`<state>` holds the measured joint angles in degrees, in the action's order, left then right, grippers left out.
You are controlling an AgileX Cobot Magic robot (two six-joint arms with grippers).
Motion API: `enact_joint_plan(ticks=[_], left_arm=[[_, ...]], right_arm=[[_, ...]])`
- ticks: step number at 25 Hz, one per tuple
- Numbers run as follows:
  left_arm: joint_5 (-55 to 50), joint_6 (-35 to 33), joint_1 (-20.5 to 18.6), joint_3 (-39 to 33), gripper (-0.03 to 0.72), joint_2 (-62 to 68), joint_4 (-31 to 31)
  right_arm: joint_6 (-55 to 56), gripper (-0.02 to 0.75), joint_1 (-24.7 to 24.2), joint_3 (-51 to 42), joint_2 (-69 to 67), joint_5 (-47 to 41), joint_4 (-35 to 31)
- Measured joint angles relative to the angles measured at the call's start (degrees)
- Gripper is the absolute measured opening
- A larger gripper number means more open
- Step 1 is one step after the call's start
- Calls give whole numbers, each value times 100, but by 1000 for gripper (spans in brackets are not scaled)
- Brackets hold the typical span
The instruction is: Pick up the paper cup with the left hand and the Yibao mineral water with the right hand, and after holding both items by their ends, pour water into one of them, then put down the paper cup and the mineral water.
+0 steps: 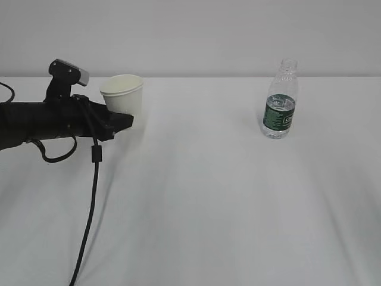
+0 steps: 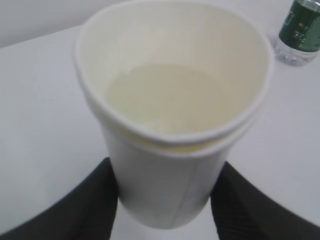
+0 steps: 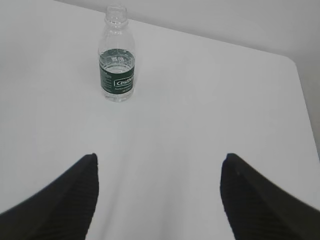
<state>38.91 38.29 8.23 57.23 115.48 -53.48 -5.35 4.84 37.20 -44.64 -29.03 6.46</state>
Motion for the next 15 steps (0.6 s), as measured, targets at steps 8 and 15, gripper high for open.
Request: enact_joint_plan(ticks=[8,15], left_arm=[[-133,-339,-72,0,394,0,542],[-265,-539,-274,0,394,0,913]], right_arm=[[0,575,0,0,0,-49,-40],[0,574,0,0,0,-73,-99]])
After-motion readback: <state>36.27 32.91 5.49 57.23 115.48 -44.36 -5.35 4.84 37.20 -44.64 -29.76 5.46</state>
